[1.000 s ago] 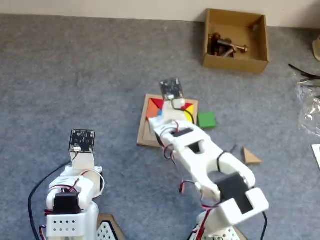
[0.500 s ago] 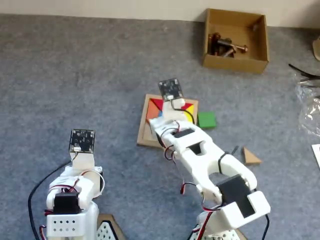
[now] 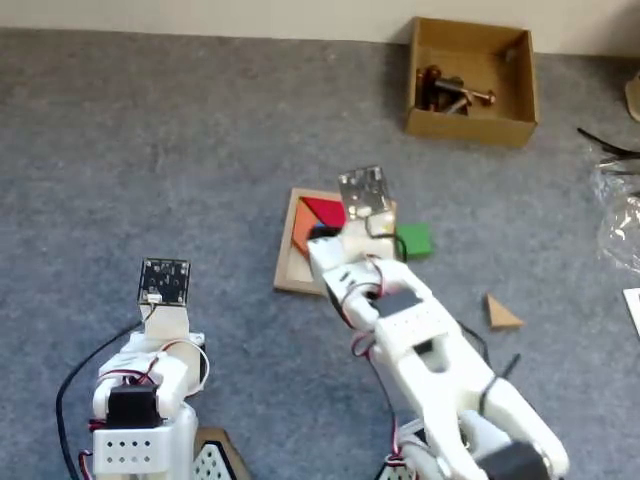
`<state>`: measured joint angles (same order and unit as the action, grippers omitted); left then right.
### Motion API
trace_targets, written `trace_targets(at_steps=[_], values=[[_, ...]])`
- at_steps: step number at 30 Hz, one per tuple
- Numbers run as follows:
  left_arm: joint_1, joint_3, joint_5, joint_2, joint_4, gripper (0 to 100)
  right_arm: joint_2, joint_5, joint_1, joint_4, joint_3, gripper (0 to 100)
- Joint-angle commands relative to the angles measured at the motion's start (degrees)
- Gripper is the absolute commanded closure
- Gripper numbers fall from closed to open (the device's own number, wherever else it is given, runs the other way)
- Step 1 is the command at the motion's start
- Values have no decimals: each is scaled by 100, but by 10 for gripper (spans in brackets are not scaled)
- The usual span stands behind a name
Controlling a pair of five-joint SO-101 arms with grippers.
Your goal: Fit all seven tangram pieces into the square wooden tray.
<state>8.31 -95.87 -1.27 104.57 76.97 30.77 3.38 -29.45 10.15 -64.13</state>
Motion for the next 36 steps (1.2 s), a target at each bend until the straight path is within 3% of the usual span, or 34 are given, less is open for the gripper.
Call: trace_targets(at_steps=[1,6,13,21,25,36], values=[[75,-127,35,31,44,993,1051,-598,400,1121,-48,994],[75,-127,35,31,44,993,2062,-466,1200,3363,382,993],[75,-127,35,31,44,993,2360,-765,2343,4699,1358,992],[75,-127,35,31,44,993,2202,-1029,2396,5525,2308,940],[75,-127,35,31,44,993,1235,-1037,2404,5956,3029,868],[75,-127,35,31,44,993,-1429,-1679,2404,6141,4338,864]])
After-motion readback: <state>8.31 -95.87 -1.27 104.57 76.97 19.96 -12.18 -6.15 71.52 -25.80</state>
